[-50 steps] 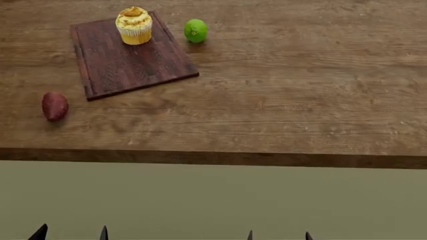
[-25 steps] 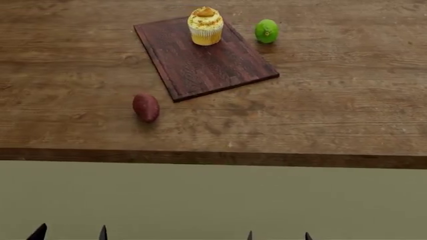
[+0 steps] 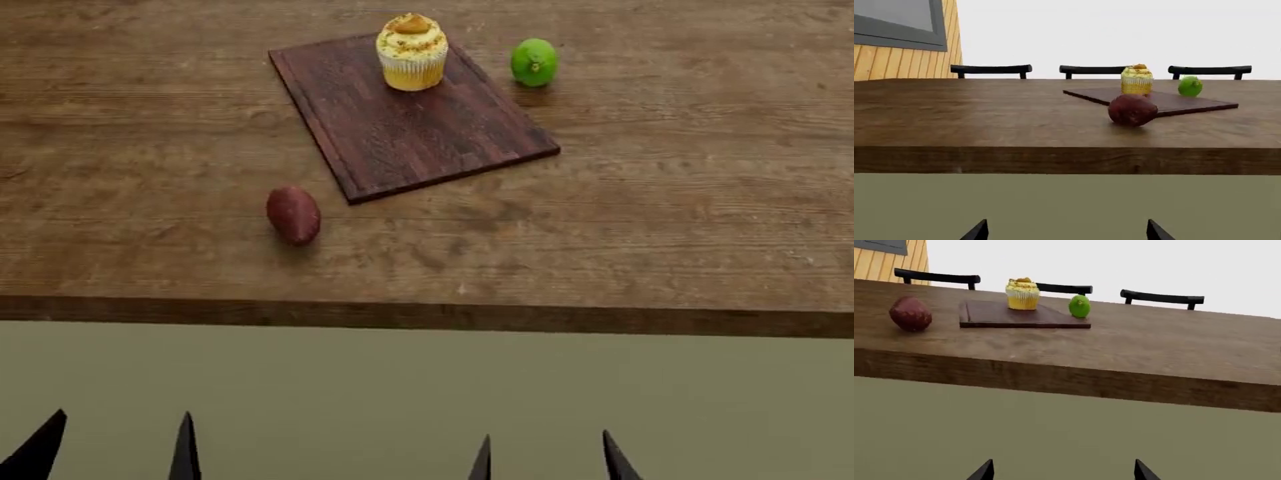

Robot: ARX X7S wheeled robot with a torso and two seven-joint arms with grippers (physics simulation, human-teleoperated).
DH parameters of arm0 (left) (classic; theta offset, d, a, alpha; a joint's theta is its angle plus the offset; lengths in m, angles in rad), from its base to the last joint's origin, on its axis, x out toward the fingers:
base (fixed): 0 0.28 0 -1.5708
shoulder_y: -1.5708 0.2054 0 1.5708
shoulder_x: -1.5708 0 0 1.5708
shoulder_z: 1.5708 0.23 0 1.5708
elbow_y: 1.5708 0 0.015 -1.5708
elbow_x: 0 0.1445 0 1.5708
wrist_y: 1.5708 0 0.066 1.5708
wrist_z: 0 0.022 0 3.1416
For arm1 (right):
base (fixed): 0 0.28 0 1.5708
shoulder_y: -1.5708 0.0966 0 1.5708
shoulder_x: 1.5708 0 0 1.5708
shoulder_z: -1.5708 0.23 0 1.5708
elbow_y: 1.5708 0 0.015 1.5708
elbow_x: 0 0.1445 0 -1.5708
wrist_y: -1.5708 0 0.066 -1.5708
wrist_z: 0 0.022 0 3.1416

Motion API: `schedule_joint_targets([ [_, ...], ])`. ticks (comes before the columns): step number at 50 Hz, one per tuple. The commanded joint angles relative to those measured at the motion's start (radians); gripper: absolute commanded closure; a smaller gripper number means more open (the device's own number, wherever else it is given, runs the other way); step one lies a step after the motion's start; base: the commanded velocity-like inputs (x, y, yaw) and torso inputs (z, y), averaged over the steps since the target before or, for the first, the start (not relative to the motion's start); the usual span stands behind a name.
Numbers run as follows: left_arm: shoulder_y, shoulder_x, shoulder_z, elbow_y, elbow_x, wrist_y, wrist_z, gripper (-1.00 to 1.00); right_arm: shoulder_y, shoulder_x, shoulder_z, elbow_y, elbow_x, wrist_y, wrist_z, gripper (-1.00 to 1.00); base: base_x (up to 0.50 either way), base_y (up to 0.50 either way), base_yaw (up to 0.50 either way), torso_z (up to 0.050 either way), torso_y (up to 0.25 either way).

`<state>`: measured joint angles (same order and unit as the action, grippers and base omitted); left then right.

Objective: Clear the non-vegetable object off the cutting board and place the vegetables onto it.

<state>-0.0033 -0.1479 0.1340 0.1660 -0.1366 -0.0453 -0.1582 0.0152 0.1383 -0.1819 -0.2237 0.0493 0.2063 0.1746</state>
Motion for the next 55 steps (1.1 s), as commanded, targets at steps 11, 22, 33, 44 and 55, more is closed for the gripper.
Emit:
schedule_joint_targets([
  [11,-0.120,-0.068,-0.078,0.380,-0.074,-0.330,-0.080,-1.00,0.269,0.059,-0.110,-0.635,-0.090,0.773,-0.011,-1.00,0.00,0.00,0.00,0.000,0.000],
  [22,-0.345,-0.130,-0.177,0.462,-0.248,-0.675,-0.103,-1.00,0.682,0.140,-0.184,-0.704,-0.086,1.231,-0.114,-1.00,0.00,0.00,0.00,0.000,0.000],
  [33,-0.583,-0.182,-0.153,0.341,-0.256,-0.786,-0.090,-1.00,0.925,0.137,-0.151,-0.598,0.007,1.357,-0.258,-1.00,0.00,0.00,0.00,0.000,0.000],
  [44,-0.799,-0.205,-0.117,0.167,-0.249,-0.838,-0.059,-1.00,1.064,0.133,-0.078,-0.375,0.051,1.305,-0.340,-1.00,0.00,0.00,0.00,0.000,0.000],
  [55,-1.042,-0.210,-0.025,-0.040,-0.220,-0.866,-0.004,-1.00,1.211,0.115,-0.043,-0.041,0.069,1.168,-0.386,-1.00,0.09,0.00,0.00,0.000,0.000],
])
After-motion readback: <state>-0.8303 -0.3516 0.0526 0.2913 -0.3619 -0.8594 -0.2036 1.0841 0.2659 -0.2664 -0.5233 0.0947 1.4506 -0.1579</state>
